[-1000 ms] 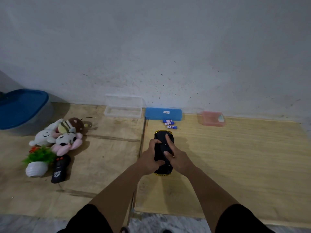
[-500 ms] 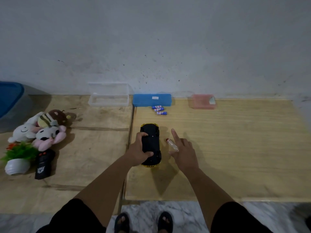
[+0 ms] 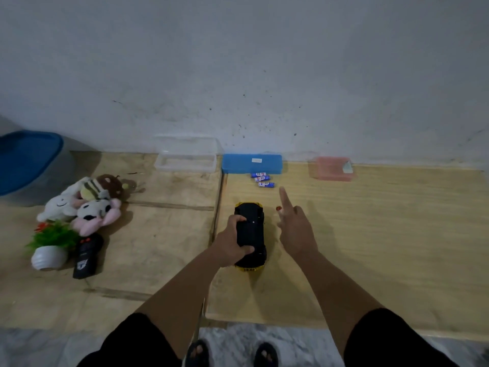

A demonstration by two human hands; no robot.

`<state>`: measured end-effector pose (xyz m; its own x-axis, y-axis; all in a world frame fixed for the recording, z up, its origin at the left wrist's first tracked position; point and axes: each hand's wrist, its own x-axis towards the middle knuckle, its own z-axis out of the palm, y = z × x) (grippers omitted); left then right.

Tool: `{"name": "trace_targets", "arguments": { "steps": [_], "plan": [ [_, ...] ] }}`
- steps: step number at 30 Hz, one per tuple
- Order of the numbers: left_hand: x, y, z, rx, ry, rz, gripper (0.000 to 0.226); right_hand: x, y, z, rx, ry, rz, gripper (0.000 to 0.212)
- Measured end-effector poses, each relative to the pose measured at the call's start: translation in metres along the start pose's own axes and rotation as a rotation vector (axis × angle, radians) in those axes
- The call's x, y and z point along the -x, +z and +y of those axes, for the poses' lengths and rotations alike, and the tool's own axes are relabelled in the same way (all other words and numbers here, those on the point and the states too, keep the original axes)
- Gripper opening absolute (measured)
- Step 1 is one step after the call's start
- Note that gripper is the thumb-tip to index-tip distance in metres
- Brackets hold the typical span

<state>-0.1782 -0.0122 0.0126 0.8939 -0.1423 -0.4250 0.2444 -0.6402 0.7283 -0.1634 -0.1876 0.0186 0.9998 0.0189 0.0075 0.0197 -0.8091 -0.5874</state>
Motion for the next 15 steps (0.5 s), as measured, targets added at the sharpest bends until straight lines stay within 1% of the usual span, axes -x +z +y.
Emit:
{"name": "trace_targets", "arguments": {
  "steps": [3,5,7,11,15],
  "plan": [
    [0.003,0.000,0.007,0.008,-0.023,0.005,0.073,-0.020,-0.026,-0.021,-0.169,0.016,0.167,0.068],
    [0.005,-0.002,0.013,0.009,-0.016,0.008,0.074,-0.028,-0.039,-0.034,-0.314,0.046,0.227,0.060],
    [0.008,-0.004,0.019,0.007,0.002,0.008,0.075,-0.030,-0.048,-0.044,-0.394,0.066,0.232,0.057],
    [0.012,-0.008,0.028,0.005,0.026,0.008,0.075,-0.029,-0.049,-0.055,-0.426,0.088,0.245,0.062],
    [0.014,-0.010,0.030,0.008,0.037,0.007,0.075,-0.030,-0.048,-0.060,-0.432,0.090,0.275,0.054]
  ]
}}
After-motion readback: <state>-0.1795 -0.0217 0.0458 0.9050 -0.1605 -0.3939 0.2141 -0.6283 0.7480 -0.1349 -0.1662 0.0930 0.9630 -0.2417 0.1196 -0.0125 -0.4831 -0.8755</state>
